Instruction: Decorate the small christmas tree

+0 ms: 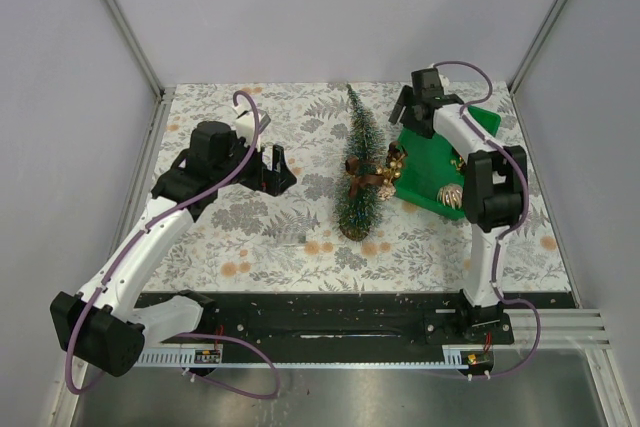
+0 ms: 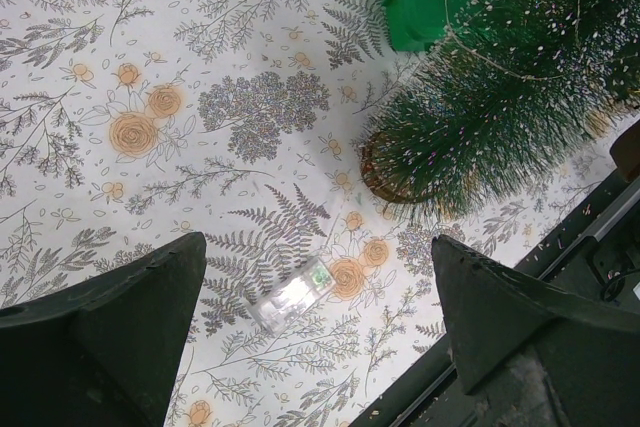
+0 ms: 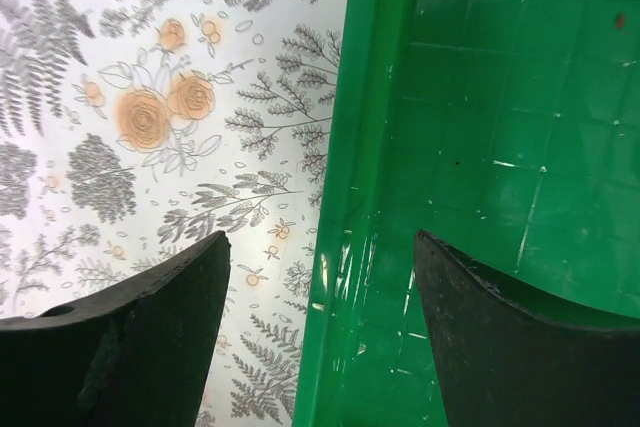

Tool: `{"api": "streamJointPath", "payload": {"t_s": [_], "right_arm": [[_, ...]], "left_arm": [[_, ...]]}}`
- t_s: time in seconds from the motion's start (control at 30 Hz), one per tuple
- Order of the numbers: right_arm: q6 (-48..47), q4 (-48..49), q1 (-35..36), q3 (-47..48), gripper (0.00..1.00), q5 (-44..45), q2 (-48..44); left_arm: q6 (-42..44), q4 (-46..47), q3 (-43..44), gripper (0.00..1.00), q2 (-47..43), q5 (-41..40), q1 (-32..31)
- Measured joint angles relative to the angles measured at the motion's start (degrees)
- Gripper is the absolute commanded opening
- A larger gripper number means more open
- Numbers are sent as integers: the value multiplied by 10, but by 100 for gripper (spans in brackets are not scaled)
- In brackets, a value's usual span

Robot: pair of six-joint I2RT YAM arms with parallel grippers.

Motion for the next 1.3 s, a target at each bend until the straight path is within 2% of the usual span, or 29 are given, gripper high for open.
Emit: {"api": "streamJointPath", "payload": {"t_s": [0.37,0.47,0.5,0.57,0.83,0.9,0.93,0.97,1.0,1.1,1.17,1.3], "right_arm": [[-21,-43,21,23,59,34,71],[-36,-39,28,13,48,43,70],[-40,-31,30,4,41,44,67],[-50,-13,37,-33,35,46,53],[-85,13,47,-200,23,47,-44],[-97,14,47,-234,24,47,-71],[-103,15,47,-249,27,47,-83],[-109,14,47,-261,35,47,-93],[-113,14,47,-272,50,45,-102],[-122,7,47,-308,67,42,-135],[-122,1,47,-323,72,42,-157],[-110,-3,47,-332,75,37,-220]], "left_arm": [[0,0,0,99,5,0,2],[0,0,0,99,7,0,2],[0,0,0,99,7,0,2],[0,0,0,99,7,0,2],[-6,0,0,99,7,0,2],[-9,0,0,99,7,1,2],[-9,0,0,99,7,1,2],[-10,0,0,99,7,1,2],[-10,0,0,99,7,1,2],[-10,0,0,99,7,4,3],[-11,1,0,99,7,9,3],[-23,19,0,99,17,35,2]]}}
